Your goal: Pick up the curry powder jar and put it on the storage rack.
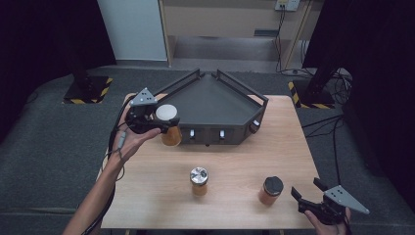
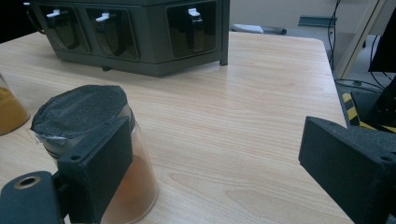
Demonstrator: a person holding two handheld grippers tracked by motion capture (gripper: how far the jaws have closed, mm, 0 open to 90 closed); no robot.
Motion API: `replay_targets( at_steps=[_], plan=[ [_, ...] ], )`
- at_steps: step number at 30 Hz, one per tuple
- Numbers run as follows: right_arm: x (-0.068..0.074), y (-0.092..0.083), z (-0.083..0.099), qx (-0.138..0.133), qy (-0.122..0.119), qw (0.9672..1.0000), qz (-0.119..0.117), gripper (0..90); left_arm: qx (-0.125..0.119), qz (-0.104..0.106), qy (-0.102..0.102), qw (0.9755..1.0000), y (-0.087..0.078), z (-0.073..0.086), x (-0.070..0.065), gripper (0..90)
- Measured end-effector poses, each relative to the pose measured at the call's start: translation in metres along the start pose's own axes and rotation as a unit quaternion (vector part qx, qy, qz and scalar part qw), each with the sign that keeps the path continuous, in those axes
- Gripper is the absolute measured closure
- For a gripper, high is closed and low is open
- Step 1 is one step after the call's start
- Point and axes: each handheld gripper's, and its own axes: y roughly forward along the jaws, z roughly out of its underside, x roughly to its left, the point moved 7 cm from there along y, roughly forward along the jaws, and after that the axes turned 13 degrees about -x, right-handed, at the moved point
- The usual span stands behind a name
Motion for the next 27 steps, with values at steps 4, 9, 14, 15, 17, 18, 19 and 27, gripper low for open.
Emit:
replay_targets(
  at_steps=[4, 9, 14, 15, 17, 18, 19, 27],
  plan=[
    [0.0, 0.0, 0.0, 0.0, 0.001, 1.0, 0.0, 10.0, -0.003, -0.006, -0.01, 0.9999, 0.006, -0.007, 0.007, 32.7],
    [-0.001, 0.0, 0.0, -0.001, 0.002, 1.0, 0.0, 10.0, -0.004, -0.028, -0.016, 0.9995, 0.019, -0.017, 0.015, 32.7],
    [-0.001, 0.0, 0.0, -0.002, 0.003, 1.0, -0.001, 10.0, -0.002, -0.049, -0.018, 0.9987, 0.032, -0.021, 0.02, 32.7],
    [-0.001, 0.0, 0.0, -0.002, 0.003, 1.0, -0.001, 10.1, -0.002, -0.052, -0.019, 0.9985, 0.034, -0.022, 0.021, 32.7],
    [-0.001, 0.0, 0.0, -0.002, 0.003, 1.0, -0.002, 10.1, -0.001, -0.058, -0.019, 0.9981, 0.039, -0.025, 0.024, 32.7],
    [-0.001, 0.0, 0.0, -0.002, 0.004, 1.0, -0.001, 10.0, -0.002, -0.062, -0.02, 0.9979, 0.042, -0.026, 0.024, 32.7],
    [-0.001, 0.0, 0.001, -0.002, 0.004, 1.0, -0.002, 10.1, -0.002, -0.066, -0.022, 0.9975, 0.045, -0.028, 0.025, 32.7],
    [-0.002, -0.001, 0.001, -0.002, 0.006, 1.0, -0.001, 10.1, -0.001, -0.087, -0.019, 0.996, 0.065, -0.037, 0.031, 32.7]
  ],
)
